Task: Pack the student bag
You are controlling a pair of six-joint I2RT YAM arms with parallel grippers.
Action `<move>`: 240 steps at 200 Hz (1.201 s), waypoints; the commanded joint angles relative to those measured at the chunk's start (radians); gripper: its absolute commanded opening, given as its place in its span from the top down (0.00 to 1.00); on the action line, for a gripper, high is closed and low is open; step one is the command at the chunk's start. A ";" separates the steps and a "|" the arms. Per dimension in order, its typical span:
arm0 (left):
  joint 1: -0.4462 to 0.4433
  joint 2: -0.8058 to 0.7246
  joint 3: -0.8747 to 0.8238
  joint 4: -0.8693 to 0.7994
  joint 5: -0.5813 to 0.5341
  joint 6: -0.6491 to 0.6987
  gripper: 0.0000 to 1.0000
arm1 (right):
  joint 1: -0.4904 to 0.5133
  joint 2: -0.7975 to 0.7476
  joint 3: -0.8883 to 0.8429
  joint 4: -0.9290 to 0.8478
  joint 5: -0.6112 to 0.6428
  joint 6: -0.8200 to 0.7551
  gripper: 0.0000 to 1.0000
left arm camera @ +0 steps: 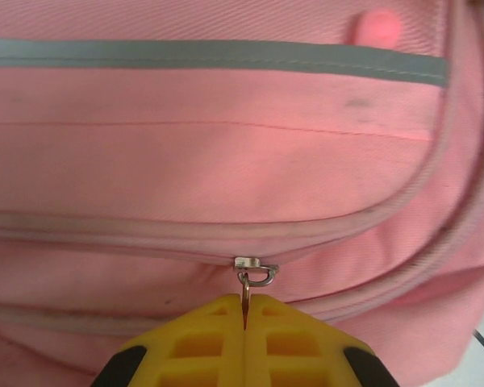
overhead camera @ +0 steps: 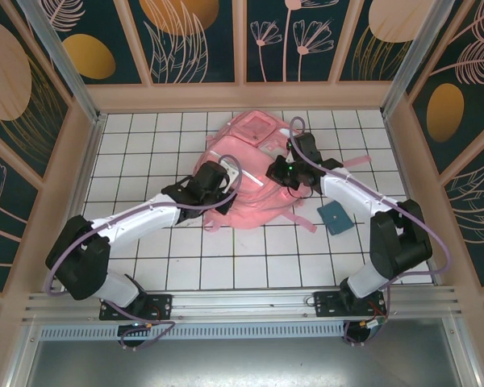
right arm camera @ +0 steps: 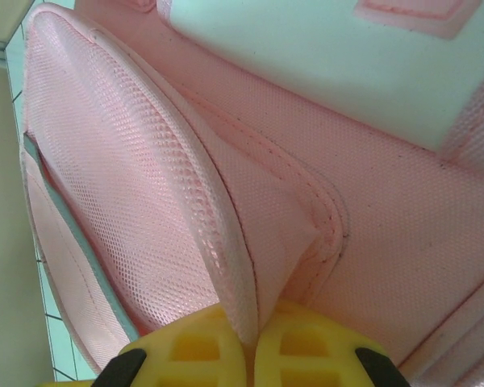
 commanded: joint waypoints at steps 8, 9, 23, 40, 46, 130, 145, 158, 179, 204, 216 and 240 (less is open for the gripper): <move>0.048 -0.037 -0.039 -0.033 -0.191 -0.108 1.00 | -0.070 -0.052 0.020 0.040 0.126 -0.021 1.00; 0.049 -0.038 -0.039 -0.031 -0.192 -0.110 1.00 | -0.071 -0.051 0.020 0.040 0.126 -0.021 1.00; 0.062 -0.043 -0.042 -0.012 -0.183 -0.122 1.00 | -0.083 -0.039 0.027 0.055 0.113 -0.044 1.00; 0.062 -0.044 -0.038 0.030 -0.104 -0.112 1.00 | -0.085 -0.024 0.033 0.100 0.047 -0.086 1.00; 0.061 -0.045 -0.038 0.052 -0.039 -0.097 1.00 | -0.085 -0.019 0.035 0.112 0.022 -0.091 1.00; -0.057 -0.045 0.000 0.170 0.232 -0.055 1.00 | -0.065 -0.323 -0.195 0.056 0.094 0.214 0.38; -0.075 -0.024 0.026 0.185 0.263 -0.074 1.00 | -0.047 -0.380 -0.259 0.072 0.079 0.321 0.39; -0.091 -0.004 0.046 0.201 0.272 -0.088 1.00 | -0.023 -0.416 -0.299 0.063 0.101 0.401 0.39; -0.106 0.035 0.079 0.214 0.281 -0.111 1.00 | 0.013 -0.434 -0.330 0.035 0.147 0.470 0.39; -0.119 0.073 0.109 0.209 0.285 -0.112 1.00 | 0.024 -0.409 -0.339 0.048 0.129 0.497 0.41; -0.119 0.078 0.116 0.203 0.279 -0.112 1.00 | 0.026 -0.398 -0.341 0.073 0.114 0.503 0.44; -0.119 0.086 0.122 0.188 0.257 -0.107 1.00 | 0.027 -0.383 -0.324 0.067 0.131 0.494 0.49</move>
